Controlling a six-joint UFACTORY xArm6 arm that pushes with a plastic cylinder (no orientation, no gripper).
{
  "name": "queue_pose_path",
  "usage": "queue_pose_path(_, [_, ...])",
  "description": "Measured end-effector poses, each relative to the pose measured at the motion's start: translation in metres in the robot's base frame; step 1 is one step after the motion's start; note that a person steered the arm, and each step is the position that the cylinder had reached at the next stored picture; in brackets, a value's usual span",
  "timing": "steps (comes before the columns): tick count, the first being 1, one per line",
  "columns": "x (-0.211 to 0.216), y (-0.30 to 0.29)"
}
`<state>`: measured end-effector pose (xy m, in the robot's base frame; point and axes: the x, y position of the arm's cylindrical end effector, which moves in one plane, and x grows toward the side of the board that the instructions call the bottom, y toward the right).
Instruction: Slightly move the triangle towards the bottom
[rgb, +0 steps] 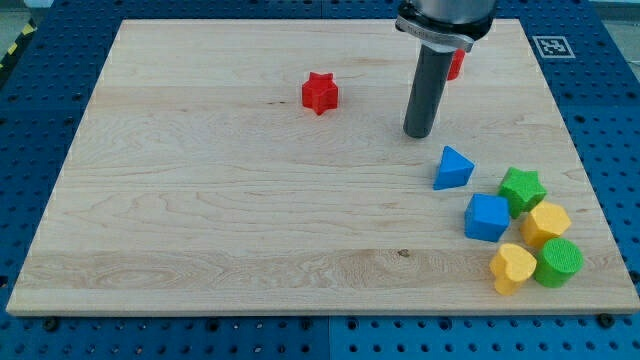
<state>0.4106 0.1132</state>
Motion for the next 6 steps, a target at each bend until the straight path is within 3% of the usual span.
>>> queue_pose_path(6, [0.04,0.009])
